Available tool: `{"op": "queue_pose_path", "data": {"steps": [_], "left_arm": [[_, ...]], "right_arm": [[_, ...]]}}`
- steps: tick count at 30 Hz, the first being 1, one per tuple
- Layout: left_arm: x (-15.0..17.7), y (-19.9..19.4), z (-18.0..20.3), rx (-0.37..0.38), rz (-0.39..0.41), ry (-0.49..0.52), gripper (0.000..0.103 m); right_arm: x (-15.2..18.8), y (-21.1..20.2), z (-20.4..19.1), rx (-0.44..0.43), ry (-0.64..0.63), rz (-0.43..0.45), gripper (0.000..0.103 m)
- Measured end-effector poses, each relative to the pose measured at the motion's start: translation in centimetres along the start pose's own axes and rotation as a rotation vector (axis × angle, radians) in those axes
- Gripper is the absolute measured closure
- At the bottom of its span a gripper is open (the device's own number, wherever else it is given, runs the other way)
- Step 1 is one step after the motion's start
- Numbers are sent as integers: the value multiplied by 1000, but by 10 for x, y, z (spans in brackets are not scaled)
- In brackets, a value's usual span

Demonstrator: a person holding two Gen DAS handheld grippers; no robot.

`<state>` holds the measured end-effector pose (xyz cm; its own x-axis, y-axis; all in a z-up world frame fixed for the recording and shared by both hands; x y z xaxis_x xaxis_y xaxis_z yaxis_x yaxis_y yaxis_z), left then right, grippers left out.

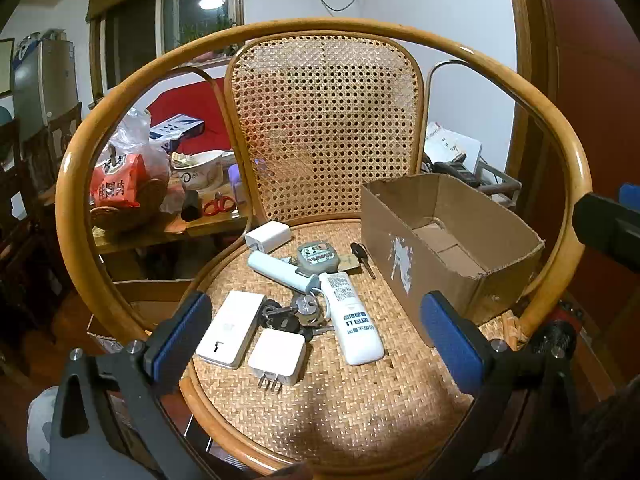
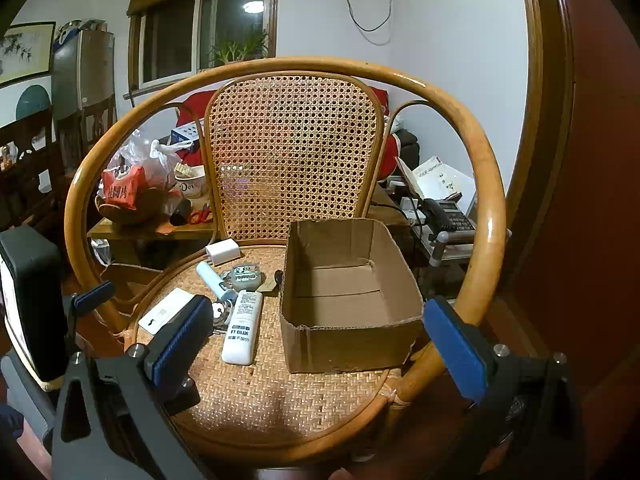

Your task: Organize rigid objects

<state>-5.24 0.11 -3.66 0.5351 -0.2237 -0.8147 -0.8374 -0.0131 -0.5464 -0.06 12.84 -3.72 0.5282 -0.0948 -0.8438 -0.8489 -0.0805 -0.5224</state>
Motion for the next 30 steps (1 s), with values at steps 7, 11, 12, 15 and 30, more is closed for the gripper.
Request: {"op": "queue_pose_path", "data": {"steps": [7,11,12,15,30], "left_arm": [[0,1,1,2,2,1,0],[2,2,2,4,-2,3,0],[2,2,2,4,-2,4,0],[2,2,3,4,1,4,0],[2,3,2,9,12,-1,0]], "right_arm": [[0,0,0,8,-12,6,0],[0,1,0,6,-12,5,0],[1,0,-1,9,-13,7,0],[1,0,0,13,-14,7,0],[1,0,1,18,-21,10,0]]}}
Point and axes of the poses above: each gripper's, at about its wrist camera, not at the fingertips, and y roughly the way its jaws point, z to its right, x to its underside, the point moved 6 cm from there along y, roughly the way its jaws point, and after that the axes turned 10 degrees about y, right-handed, at the moved point
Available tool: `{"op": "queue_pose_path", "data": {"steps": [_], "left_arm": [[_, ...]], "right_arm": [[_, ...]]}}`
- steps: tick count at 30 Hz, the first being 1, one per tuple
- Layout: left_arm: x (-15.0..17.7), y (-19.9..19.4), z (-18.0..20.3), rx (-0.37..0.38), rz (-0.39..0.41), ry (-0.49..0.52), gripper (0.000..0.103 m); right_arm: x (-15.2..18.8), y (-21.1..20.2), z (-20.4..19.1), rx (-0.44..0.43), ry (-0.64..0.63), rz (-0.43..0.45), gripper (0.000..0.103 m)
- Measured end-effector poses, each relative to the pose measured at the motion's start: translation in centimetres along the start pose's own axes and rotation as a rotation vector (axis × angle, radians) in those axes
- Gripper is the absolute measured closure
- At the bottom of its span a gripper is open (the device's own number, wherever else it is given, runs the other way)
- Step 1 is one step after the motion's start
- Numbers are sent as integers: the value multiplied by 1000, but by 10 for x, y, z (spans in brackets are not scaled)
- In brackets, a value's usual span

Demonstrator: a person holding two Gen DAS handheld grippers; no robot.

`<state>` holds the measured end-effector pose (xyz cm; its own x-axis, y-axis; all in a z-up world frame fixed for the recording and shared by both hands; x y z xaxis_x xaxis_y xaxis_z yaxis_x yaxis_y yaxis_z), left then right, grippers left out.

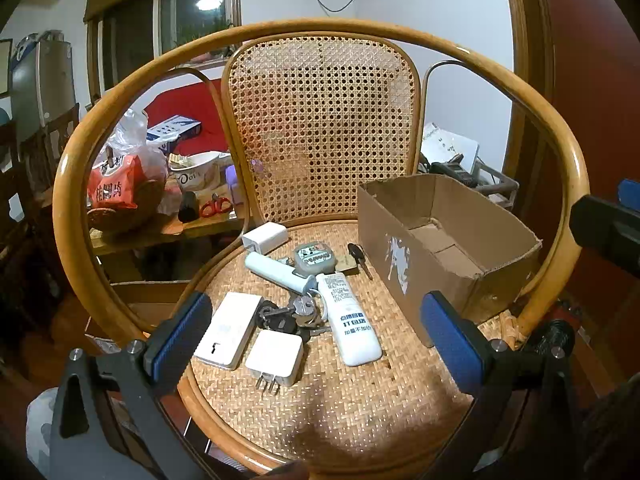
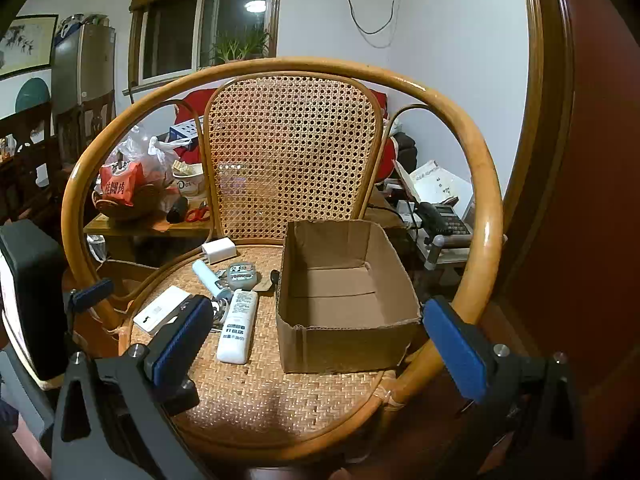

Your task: Organize rigid objects

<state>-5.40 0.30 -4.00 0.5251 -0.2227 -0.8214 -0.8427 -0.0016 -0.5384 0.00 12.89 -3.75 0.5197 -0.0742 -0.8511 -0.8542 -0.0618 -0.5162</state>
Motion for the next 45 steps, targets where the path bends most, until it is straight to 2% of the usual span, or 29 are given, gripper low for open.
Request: {"op": "queue_pose_path", "data": {"steps": [3,45], "left_arm": [[0,-2,-3,18,5,-19,0],[-1,-3,2,17,1,4,0]], "right_arm": [[0,0,0,3,-4,1,0],[-1,-1,0,21,-25,4,0]]}}
Point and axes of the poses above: each gripper's, at about its wrist camera, not at the fingertips, and y roughly the way its jaws point, z to its right, x to its underside, the point moved 6 cm from there along y, roughly the way its jaws point, and after that the axes turned 10 degrees about y, right-handed, at the moved point
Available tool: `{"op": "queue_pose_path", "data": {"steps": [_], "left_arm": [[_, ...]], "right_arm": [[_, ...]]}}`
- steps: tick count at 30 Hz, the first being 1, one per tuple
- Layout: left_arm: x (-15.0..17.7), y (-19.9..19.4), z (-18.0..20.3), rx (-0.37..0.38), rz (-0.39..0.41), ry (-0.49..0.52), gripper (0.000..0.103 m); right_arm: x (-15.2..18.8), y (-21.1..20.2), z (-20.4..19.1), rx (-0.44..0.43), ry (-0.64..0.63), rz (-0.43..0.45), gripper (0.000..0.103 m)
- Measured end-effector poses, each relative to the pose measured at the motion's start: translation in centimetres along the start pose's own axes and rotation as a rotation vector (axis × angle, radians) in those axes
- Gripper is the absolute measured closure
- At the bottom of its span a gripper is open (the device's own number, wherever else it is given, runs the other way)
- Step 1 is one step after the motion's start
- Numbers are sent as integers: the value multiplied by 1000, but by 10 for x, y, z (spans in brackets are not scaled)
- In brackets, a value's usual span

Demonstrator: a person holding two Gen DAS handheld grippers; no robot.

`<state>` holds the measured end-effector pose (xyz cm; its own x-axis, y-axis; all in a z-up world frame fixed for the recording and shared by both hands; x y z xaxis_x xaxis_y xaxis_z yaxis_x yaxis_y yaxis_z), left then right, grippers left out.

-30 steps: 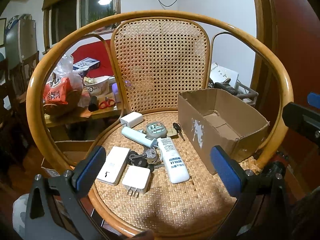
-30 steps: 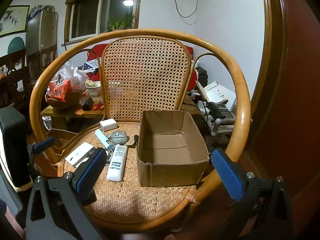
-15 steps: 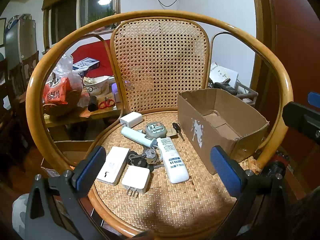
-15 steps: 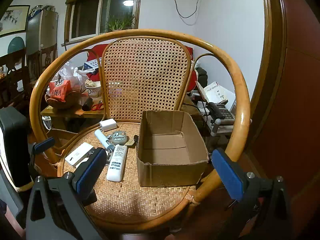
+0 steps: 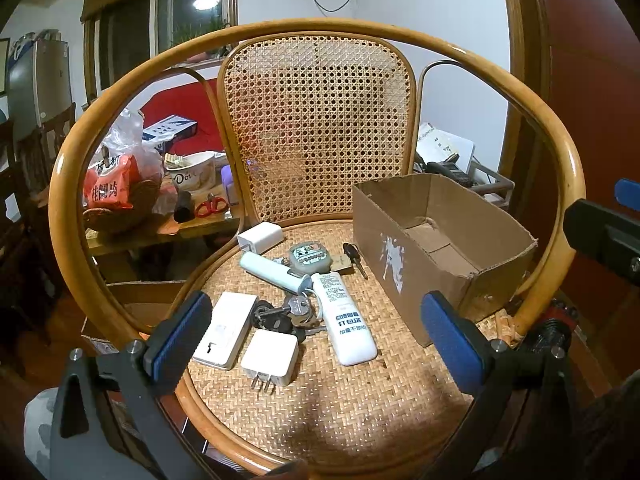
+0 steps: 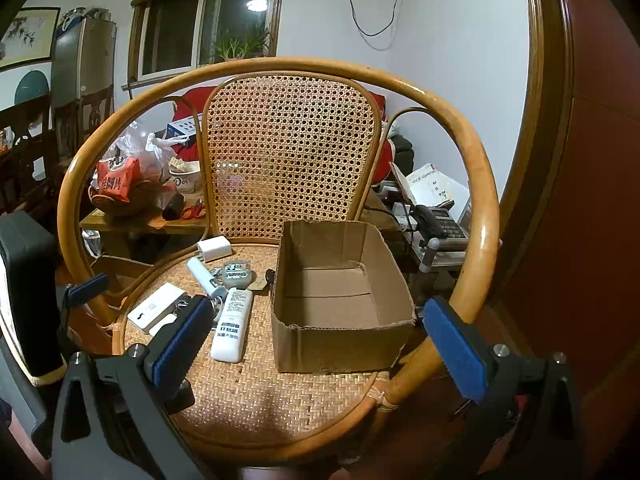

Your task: Organize rigid objects

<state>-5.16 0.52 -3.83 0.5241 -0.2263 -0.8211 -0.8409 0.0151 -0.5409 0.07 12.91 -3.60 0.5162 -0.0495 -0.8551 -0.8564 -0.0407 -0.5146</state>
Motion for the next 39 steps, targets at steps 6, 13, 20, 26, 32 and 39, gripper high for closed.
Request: {"op": "queue_pose_path", "data": {"steps": [6,13,20,26,32,39], "left_arm": [[0,0,0,3,0,2,0],[1,1,0,2,-5,5,0],[0,3,0,-1,-10,7,0],[-1,3,-2,-6,-6,16,0],[4,12,-2,24,-23,22,0],[9,24,-11,68,-31,-25,0]], "right_arm": [[1,1,-1,5,-10,-8,0],[2,0,-2,6,-10,-5,0],[2,0,-3,2,-8,-2,0],[2,2,-9,-39,-57,24,0],[-9,24,-4,-59,-36,-42,0],[-30,90,0,-21,-107,-142,0]]}}
Point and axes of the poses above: each gripper's, at about its wrist camera, not at the fingertips, and y roughly the way its jaws point, z to its right, x to its underside, the point moved 6 cm from there along y, roughly the way its jaws point, and after that the axes turned 10 degrees about y, right-handed, at the moved point
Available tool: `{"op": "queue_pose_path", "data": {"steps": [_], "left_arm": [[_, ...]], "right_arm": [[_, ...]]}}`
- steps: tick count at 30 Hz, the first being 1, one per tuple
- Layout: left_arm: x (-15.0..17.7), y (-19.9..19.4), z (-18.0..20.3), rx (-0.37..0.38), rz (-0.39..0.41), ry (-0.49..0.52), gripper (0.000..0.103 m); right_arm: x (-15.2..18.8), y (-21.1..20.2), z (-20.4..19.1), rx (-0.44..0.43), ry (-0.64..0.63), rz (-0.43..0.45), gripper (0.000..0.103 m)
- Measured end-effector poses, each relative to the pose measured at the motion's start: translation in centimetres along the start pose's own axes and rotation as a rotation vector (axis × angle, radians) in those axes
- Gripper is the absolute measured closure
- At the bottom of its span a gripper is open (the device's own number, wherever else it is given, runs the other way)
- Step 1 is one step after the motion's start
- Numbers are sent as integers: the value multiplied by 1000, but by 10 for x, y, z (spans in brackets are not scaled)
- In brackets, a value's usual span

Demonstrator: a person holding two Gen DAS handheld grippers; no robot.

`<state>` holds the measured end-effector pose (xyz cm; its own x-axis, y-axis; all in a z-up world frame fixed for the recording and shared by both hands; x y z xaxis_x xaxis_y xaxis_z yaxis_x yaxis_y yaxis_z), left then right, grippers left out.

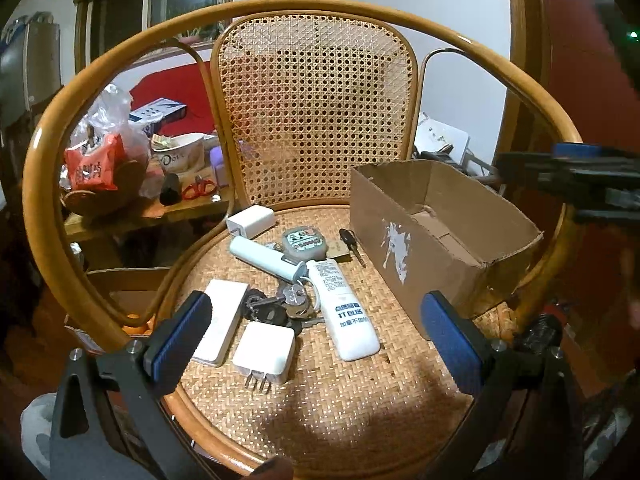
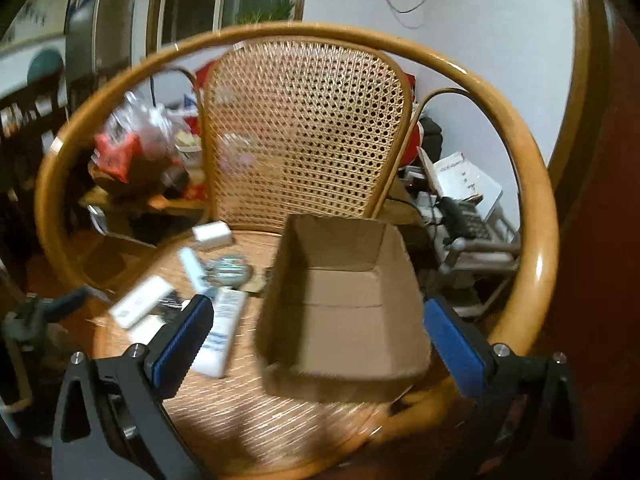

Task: Organize rigid objects
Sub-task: 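Clamp the cardboard box wall between the right gripper fingers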

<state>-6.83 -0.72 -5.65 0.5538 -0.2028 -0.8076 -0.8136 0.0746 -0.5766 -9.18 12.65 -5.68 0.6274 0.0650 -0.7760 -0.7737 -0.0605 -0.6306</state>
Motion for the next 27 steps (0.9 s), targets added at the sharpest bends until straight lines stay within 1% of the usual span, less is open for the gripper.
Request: {"op": "queue_pose_path", "data": {"steps": [3,5,7,9,12,14,16,17,18,19,20,21,22,23,25,27], "left_arm": [[3,7,-5,-25,-2,4,0],[5,13,-8,-18,-14,1,0],[8,19,-11,11,-41,-7,0],[10,21,-13,24,-43,-13,0],[12,24,-15,23,-54,-12,0],[14,26,-15,24,-60,-11,0],[15,27,-15,21,-62,-8,0],[16,27,-16,19,-62,-9,0],[16,27,-16,18,-61,-9,0],[16,26,-17,24,-58,-13,0],[16,25,-18,34,-56,-20,0],[16,24,-19,48,-50,-30,0],[17,24,-20,62,-46,-47,0],[17,23,-22,68,-39,-61,0],[17,22,-26,42,-25,-58,0],[18,25,-27,4,-40,-7,0]], "right_arm": [[-8,37,10,26,20,-75,0],[-9,57,16,77,17,-113,0],[-2,76,21,141,8,-151,0],[7,93,21,183,-12,-201,0],[20,108,33,203,8,-266,0],[31,117,38,214,20,-326,4],[36,116,44,223,30,-348,24],[38,115,46,206,50,-361,30],[41,114,49,196,61,-370,41],[45,114,50,184,62,-388,52],[49,114,50,179,57,-401,58],[52,113,52,182,52,-407,70],[56,113,52,180,49,-408,75],[56,112,53,172,58,-398,76],[53,113,56,188,51,-385,95],[52,113,54,171,45,-375,95]]}}
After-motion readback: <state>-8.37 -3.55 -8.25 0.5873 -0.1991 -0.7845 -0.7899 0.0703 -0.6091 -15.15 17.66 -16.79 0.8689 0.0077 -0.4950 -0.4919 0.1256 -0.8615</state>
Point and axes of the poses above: each gripper's, at about its wrist camera, not at the fingertips, and y roughly the way its jaws point, z to its right, x to its underside, the point moved 6 cm from there along y, roughly the way its jaws point, and after that the axes turned 10 degrees about y, right-handed, at the moved point
